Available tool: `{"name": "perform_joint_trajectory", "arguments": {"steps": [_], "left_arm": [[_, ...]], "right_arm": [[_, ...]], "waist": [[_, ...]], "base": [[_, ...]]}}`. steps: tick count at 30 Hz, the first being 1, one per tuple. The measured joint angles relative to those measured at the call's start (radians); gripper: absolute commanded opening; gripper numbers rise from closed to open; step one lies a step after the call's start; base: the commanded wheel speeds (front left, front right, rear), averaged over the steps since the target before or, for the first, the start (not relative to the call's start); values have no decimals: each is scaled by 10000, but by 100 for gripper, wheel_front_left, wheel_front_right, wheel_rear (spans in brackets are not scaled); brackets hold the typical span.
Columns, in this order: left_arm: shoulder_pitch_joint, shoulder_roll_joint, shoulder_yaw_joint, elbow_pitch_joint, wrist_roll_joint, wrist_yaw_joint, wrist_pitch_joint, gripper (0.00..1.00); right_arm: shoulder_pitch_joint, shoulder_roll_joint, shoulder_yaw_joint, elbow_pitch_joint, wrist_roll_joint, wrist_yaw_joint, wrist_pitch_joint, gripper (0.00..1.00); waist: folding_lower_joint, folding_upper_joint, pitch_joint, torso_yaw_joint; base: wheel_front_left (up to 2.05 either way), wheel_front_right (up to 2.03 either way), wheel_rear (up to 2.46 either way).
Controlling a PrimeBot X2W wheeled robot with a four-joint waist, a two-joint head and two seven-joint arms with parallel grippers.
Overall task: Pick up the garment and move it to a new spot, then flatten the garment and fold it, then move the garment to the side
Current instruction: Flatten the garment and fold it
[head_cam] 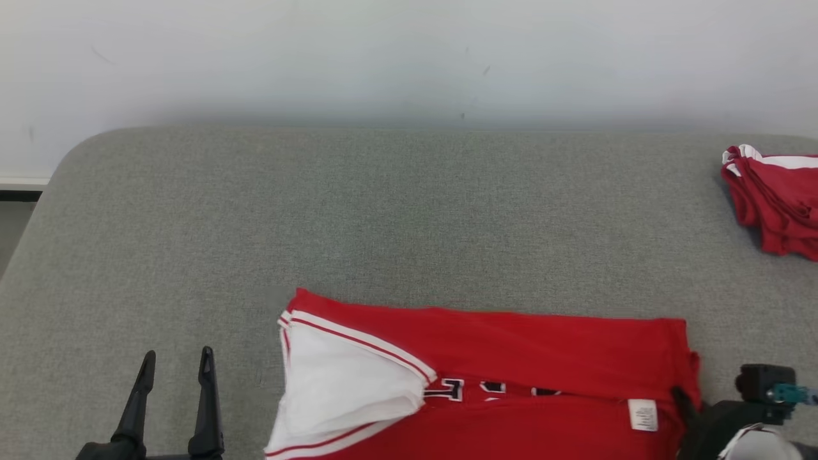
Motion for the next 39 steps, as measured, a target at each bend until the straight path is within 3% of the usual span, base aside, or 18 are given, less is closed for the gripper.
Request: {"name": "perform_joint_trajectory", "arguments": {"steps": [11,16,19,28,39], "left_arm": [[133,-167,351,272,270,-221,0,100],[264,-222,548,307,295,-247,0,100],[337,-240,660,330,330,-261,0,100],[394,-324,738,506,424,-336,0,100],[301,-387,616,704,472,-416,0,100]], "right_arm": [[-231,-1388,-727,182,40,-10,-286,0],[-157,-1551,-403,-441,63,-10,-111,0],[-8,-1323,-63,-1093,130,-12,69,0],[537,240,1246,-3312,1195,-12,959,0],[509,1306,2531,-4082,1684,-12,1363,0]], "waist": [[0,1,-425,-208],[1,1,-596,-359],[0,0,-691,-450],[0,0,-846,-444],[0,0,-879,26]], "base": [[0,0,0],[0,0,0],[0,0,0],[0,0,0],[0,0,0]]}}
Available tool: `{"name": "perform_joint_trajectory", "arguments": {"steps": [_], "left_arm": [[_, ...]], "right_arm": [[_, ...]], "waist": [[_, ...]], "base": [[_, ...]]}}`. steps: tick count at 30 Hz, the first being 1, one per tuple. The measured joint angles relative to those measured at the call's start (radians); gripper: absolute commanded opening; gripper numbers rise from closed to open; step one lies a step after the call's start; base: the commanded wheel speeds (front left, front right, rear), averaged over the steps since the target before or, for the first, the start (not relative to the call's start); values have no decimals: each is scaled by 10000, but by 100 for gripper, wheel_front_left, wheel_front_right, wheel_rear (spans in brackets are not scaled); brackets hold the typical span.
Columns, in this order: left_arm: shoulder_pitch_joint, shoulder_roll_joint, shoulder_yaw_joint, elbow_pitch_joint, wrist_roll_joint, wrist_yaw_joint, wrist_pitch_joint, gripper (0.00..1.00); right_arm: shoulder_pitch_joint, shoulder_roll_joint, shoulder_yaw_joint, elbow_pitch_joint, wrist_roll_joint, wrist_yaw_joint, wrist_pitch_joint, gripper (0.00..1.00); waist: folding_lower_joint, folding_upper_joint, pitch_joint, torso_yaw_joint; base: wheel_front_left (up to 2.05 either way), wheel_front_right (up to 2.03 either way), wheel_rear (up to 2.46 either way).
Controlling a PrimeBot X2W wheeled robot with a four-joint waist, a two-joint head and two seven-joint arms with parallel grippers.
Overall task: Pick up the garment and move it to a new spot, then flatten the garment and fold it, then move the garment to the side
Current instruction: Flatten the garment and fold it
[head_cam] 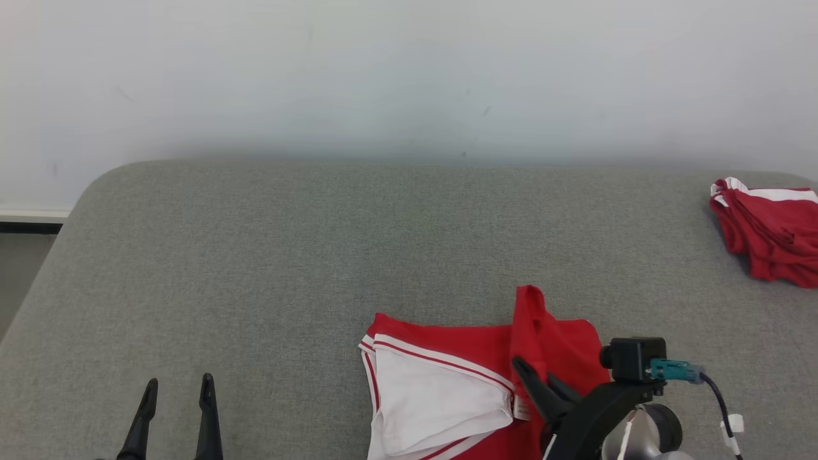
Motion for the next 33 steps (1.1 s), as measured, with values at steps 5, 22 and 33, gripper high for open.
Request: {"name": "perform_joint_trajectory", "arguments": {"steps": [5,22,33], "left_arm": [[-58,-33,-107,117,25,-8,0,100],[-770,-109,-715,602,-40,-54,0,100],[-857,-132,-573,717,-92,-69,0,100]], "right_arm": [[-208,249,690,15,167,0,36,0],[-1591,397,2568,1944,938,-2,-1053,0],[-2129,397,2566,2918,546,-2,-2299,100]], "waist": [[0,0,4,311],[1,0,454,1336],[2,0,523,1330]], "base": [[0,0,0],[0,0,0],[0,0,0]]}}
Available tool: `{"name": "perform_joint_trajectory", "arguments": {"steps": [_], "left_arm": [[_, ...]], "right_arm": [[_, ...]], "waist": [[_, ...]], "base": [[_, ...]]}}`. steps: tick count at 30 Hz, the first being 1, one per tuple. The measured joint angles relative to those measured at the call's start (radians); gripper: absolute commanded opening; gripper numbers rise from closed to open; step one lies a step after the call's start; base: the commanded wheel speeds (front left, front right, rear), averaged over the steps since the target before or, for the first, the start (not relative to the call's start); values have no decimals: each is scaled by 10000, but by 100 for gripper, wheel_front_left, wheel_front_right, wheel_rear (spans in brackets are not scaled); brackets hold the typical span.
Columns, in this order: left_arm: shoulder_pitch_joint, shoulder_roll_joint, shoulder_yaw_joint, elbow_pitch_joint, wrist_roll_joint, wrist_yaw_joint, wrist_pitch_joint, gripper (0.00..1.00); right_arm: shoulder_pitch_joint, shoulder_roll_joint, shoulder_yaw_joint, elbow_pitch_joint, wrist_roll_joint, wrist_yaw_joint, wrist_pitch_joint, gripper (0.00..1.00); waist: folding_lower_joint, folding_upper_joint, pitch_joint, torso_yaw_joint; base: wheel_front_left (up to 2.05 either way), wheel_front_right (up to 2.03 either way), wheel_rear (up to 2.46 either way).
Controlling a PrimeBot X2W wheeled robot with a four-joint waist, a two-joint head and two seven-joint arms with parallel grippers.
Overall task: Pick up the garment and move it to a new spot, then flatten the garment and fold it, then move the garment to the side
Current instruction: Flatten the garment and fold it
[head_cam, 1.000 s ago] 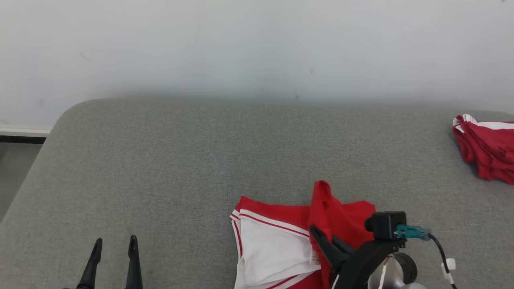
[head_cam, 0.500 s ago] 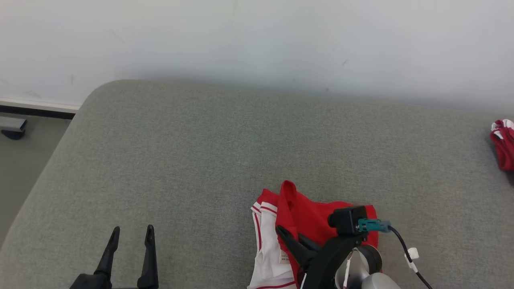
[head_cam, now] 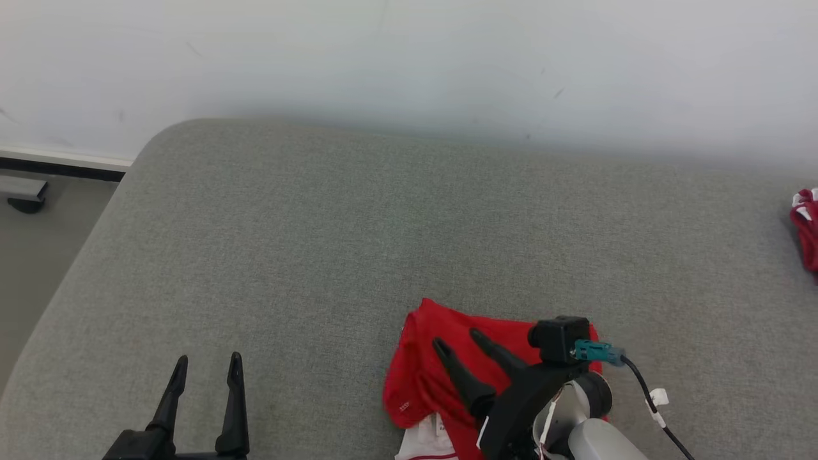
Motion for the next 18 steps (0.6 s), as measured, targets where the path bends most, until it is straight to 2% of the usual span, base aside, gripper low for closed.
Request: {"name": "perform_joint_trajectory", "arguments": {"steps": [9,18], "left_arm": [[145,44,176,-69,42,-13,0,100],[334,140,307,-219,86,-15,0,100]], "right_arm": [[-117,-222,-1151,-600,-1032,2,-1298,100],[881,-702,-2564,-1858,-1586,0,-2426,100]], "waist": [[-1,0,-196,-519],[-1,0,-295,-1142]], "base": [[0,0,0],[0,0,0]]}}
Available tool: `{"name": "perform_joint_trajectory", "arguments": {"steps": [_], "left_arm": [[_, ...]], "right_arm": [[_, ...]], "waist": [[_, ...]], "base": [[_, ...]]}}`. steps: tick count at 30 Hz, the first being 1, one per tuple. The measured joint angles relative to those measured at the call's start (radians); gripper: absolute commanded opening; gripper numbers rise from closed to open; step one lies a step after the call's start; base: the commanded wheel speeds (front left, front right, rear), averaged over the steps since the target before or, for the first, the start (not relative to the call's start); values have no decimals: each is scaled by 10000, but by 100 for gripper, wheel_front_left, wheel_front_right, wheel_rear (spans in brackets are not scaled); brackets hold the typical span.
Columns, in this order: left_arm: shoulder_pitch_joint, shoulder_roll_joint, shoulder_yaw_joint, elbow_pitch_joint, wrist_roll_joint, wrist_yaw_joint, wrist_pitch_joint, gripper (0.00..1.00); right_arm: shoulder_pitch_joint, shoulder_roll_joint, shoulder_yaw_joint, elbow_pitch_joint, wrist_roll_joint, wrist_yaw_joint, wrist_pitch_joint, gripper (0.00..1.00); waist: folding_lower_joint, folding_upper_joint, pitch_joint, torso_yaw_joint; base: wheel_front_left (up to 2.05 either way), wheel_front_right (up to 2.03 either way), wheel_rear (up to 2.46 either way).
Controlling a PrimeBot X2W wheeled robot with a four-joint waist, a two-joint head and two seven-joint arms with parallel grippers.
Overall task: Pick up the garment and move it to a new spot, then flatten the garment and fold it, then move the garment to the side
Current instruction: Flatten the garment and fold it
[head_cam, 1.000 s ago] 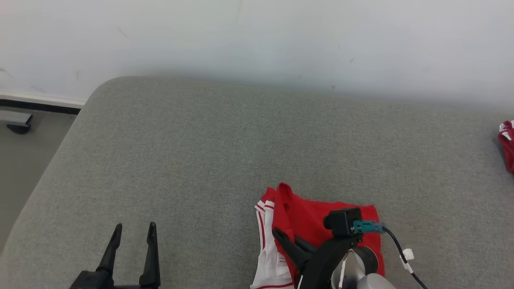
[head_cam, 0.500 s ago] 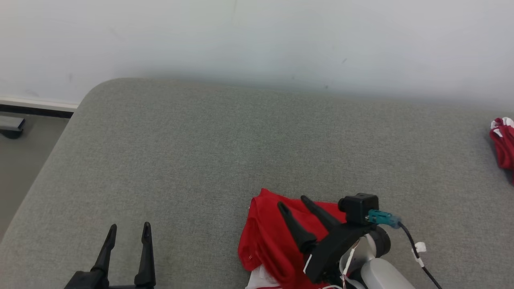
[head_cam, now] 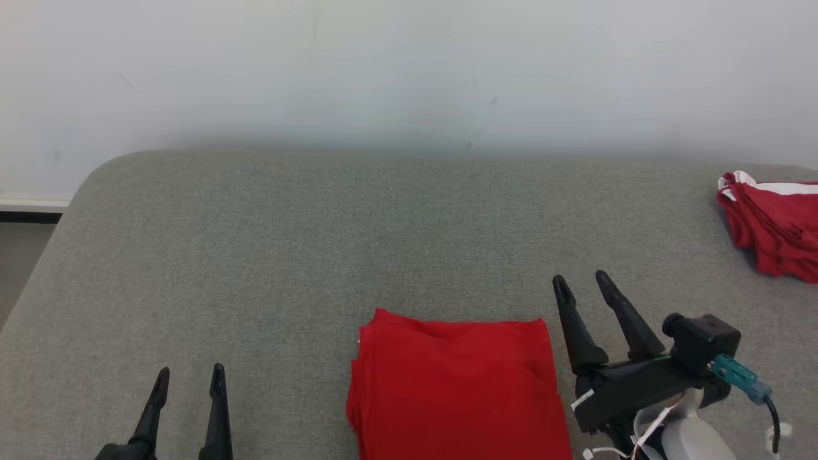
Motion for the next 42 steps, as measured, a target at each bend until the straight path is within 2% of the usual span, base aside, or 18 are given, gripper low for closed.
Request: {"name": "perform_joint_trajectory", "arguments": {"steps": [10,19,31,42], "left_arm": [[119,46,211,-178,153,0,0,100],[390,31,301,-451,261,4,0,100],[702,311,322,-897,385,4,0,100],[825,380,240,-732,384,2,0,100]], "right_arm": [[1478,-58,-974,-926,-600,2,-848,100],[2690,75,-1406,-1379,-1154,2,-1289,100],[3165,470,-1801,-1578,-1632,2,-1432,100],[3164,585,-1919,-1695,-2019,2,-1264,100]], "waist": [[0,0,-157,-659],[-2,0,-319,-1040],[-1,0,-445,-965],[-1,0,-499,-711]], "base": [[0,0,0],[0,0,0],[0,0,0],[0,0,0]]}}
